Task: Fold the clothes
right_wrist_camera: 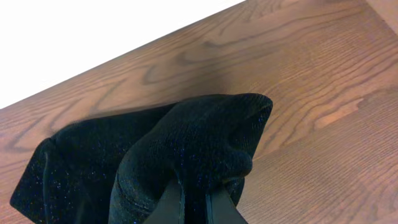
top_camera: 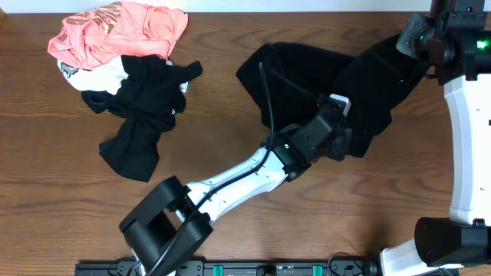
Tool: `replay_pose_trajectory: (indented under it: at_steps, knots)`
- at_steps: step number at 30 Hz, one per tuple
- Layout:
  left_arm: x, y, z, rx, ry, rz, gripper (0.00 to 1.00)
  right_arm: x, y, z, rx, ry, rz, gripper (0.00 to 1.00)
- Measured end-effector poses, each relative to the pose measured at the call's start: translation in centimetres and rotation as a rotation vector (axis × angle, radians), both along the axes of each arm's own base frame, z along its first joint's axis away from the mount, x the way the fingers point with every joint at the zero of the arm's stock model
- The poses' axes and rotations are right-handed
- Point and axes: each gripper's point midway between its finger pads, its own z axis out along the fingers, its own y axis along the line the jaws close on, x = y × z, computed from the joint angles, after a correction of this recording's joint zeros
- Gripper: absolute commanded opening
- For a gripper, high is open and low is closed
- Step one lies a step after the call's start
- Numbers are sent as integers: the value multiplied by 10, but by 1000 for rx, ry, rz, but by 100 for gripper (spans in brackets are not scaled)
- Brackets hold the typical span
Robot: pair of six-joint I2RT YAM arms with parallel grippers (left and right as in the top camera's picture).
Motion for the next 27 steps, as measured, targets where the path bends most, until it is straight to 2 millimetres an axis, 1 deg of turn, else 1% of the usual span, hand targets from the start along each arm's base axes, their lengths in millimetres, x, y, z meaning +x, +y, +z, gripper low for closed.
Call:
replay_pose_trajectory:
  at_steps: [3, 5, 10, 14, 19, 21, 23, 27]
  knots:
    - [8, -10, 5, -79, 1, 38, 6, 0, 0, 0, 0, 0, 0, 1]
    - [12, -15, 4, -113, 12, 59, 6, 0, 0, 0, 0, -1, 0, 1]
    - [13, -22, -11, -143, 52, 90, 6, 0, -2, 0, 0, -1, -4, 1]
    - [0, -32, -19, -138, 75, 73, 6, -1, -8, 0, 0, 0, -19, 1]
    - [-28, -50, -18, -137, 69, 7, 6, -1, -9, 0, 0, 0, -20, 1]
    - [-38, -54, -20, -122, 67, -17, 6, -1, -9, 0, 0, 0, -20, 1]
    - [-41, -55, -22, -112, 63, -30, 6, -1, -9, 0, 0, 1, -20, 1]
    - [-37, -57, -18, -128, 40, -23, 6, -1, -9, 0, 0, 1, -20, 1]
